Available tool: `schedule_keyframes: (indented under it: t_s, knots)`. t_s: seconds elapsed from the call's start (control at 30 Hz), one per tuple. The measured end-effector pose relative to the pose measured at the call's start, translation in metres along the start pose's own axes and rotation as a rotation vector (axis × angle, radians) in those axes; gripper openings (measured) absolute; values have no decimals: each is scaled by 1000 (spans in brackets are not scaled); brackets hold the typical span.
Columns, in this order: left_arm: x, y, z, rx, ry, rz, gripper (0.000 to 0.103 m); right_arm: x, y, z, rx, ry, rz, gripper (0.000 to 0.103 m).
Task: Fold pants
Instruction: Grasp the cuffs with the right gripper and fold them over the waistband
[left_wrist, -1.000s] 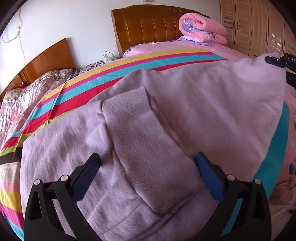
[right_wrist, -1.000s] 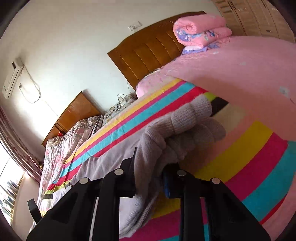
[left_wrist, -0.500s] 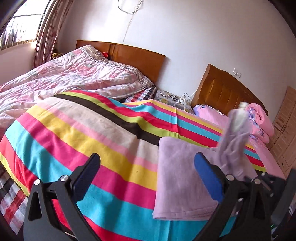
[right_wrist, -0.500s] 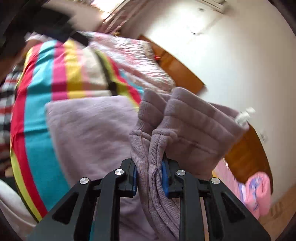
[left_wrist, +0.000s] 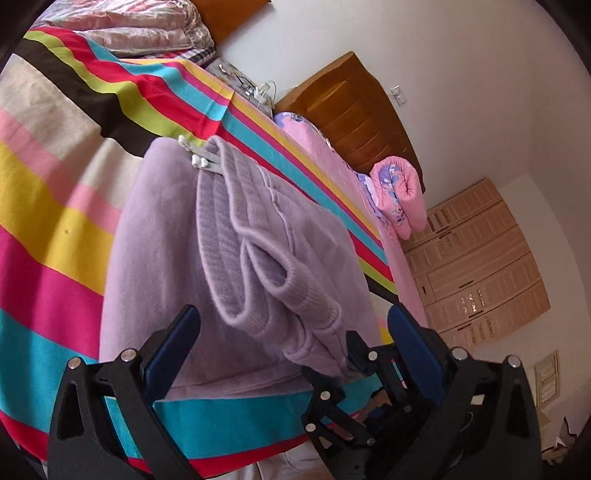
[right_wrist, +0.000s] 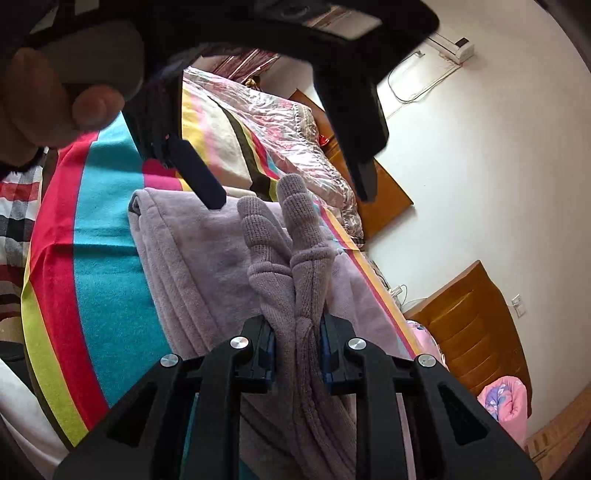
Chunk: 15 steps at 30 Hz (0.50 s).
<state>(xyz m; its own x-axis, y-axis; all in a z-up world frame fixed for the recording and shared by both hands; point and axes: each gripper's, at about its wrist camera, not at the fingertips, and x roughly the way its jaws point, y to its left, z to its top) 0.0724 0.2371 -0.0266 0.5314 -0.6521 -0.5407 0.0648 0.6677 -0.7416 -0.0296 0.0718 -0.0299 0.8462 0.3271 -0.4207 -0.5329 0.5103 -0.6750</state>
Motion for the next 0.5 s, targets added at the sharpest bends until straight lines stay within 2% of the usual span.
schedule_keyframes:
  t_s: [0.07,0.1,0.13,0.17,0.23,0.27,0.3,0.37,0.5]
  knots:
    - [25,2,10,-29,63,1,97,-3,-3,-3,4,-8,2,19]
    - [37,4,13,-44,81,-8,90,-5,-3,-5,11,-11,11,20]
    - [48,6,16,-51,97,0,64,-4,-3,-5,14,-9,26,21]
    - [58,8,17,-52,110,38,48,-3,-3,-6,2,1,54,26]
    - [66,10,15,-51,108,78,42,-7,-9,-12,-6,5,75,51]
    - [65,12,12,-46,100,82,38,-15,-19,-18,21,-8,82,67]
    - [64,14,9,-43,94,82,36,-25,-34,-26,75,-22,91,72]
    - [63,22,8,-56,86,63,34,-43,-69,-51,227,-6,84,73]
    - [64,22,6,-39,76,75,34,-68,-124,-125,511,109,25,74]
